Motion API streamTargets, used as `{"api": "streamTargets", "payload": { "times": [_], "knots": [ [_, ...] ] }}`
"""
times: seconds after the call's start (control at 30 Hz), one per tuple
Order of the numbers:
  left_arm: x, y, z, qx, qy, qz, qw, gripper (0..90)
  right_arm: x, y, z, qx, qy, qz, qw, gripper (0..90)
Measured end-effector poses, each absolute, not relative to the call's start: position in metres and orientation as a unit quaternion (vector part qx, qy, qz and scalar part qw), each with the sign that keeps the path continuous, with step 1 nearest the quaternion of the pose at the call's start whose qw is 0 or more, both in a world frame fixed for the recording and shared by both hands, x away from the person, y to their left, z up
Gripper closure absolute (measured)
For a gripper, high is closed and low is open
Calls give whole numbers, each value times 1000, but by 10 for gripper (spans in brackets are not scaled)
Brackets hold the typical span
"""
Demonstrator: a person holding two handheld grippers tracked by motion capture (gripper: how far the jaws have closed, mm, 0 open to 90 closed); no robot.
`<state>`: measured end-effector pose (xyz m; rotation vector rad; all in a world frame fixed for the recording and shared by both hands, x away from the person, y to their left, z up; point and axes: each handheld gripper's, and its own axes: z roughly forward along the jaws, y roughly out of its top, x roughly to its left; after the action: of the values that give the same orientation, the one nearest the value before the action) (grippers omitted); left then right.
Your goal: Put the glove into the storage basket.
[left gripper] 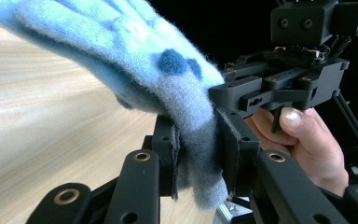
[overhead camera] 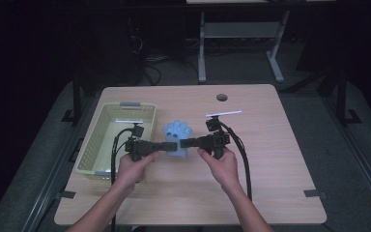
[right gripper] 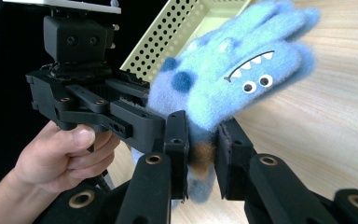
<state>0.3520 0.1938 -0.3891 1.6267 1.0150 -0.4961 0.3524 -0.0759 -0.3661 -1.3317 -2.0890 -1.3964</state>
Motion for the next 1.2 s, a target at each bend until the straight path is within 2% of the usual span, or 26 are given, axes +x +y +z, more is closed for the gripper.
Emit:
{"api": "streamTargets", "payload": {
  "times": [0.57,1.2],
  "knots": [
    [355,222,-380,685,432,-201,551,698,363,-51,-356,-446,-738,-482,157,764],
    [353,270,-373,678,453,-177,552,700,377,0,-350,-419,-753,-481,161,762]
  ]
}}
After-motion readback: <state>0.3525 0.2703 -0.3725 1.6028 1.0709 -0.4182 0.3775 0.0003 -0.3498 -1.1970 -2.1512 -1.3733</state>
